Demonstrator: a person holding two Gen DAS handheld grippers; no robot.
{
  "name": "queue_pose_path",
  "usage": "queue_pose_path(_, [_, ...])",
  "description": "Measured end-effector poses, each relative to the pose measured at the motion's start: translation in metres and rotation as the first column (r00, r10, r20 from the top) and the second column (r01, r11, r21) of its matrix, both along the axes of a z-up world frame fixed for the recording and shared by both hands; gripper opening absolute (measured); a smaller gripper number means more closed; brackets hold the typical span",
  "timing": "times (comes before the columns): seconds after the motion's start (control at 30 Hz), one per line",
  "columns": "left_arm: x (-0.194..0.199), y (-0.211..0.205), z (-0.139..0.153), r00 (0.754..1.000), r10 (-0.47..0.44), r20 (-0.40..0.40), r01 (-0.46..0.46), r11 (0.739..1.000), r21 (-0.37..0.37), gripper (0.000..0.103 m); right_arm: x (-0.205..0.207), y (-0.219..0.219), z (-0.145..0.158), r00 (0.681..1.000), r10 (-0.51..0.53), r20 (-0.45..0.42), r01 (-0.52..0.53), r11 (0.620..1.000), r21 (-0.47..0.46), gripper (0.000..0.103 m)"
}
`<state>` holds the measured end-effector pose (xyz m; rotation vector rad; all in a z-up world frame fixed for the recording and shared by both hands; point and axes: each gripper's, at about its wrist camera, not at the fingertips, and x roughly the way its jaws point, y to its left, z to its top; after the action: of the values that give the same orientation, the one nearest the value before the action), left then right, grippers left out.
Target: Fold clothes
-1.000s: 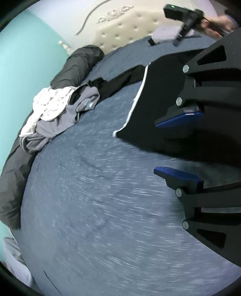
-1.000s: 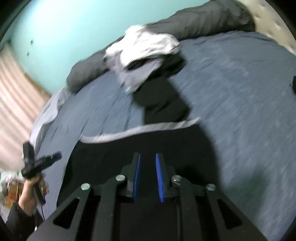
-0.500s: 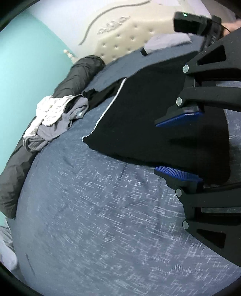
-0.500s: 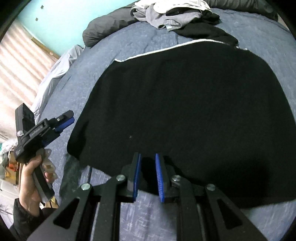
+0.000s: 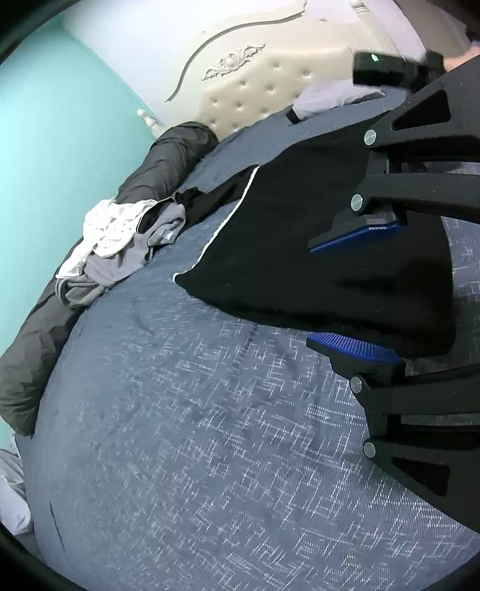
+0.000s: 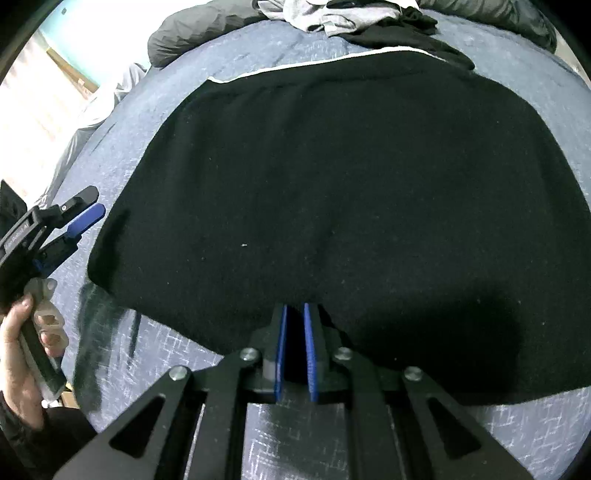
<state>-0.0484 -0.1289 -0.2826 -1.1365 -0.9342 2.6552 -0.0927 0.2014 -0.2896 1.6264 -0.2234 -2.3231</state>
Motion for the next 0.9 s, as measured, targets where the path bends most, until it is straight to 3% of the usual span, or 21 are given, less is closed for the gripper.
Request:
queue_pose_path(0.13, [0.001, -0.008, -0.002, 1.0, 0.014, 0.0, -0.014, 1.0, 0.027, 0.048, 0.016, -0.007, 0.018, 1.0, 0.017, 0.002, -0.017, 1.0, 0.026, 0.008])
queue_pose_path(0.3, [0.004, -0.015, -0.001, 1.0, 0.03, -0.007, -0.03, 0.999, 0.046, 0.048, 0.024, -0.013, -0.004, 0.999, 0.025, 0.031, -0.027, 0.997, 0.076, 0.006])
queue_pose_path(0.47, [0.006, -0.02, -0.001, 0.999, 0.036, -0.009, -0.036, 0.998, 0.058, 0.048, 0.02, -0.013, 0.005, 0.999, 0.013, 0.04, -0.016, 0.997, 0.071, 0.006])
queue_pose_path(0.6, [0.007, -0.021, 0.001, 0.999, 0.032, -0.015, -0.031, 0.998, 0.059, 0.048, 0.012, -0.008, 0.022, 1.0, -0.019, -0.019, 0.02, 0.998, 0.058, 0.006])
queue_pose_path(0.7, [0.006, -0.02, 0.003, 1.0, 0.026, -0.016, -0.025, 0.998, 0.063, 0.048, 0.008, -0.015, 0.007, 1.0, -0.015, 0.012, 0.014, 0.997, 0.08, 0.006])
queue_pose_path(0.77, [0.006, -0.018, 0.005, 1.0, 0.019, -0.019, -0.018, 0.998, 0.058, 0.048, 0.008, -0.021, -0.004, 1.0, 0.02, -0.016, -0.018, 0.992, 0.124, 0.006])
queue_pose_path(0.9, [0.011, -0.014, 0.01, 1.0, 0.006, -0.025, -0.005, 0.999, 0.038, 0.049, 0.004, -0.017, 0.007, 1.0, -0.001, -0.02, 0.003, 0.994, 0.105, 0.006])
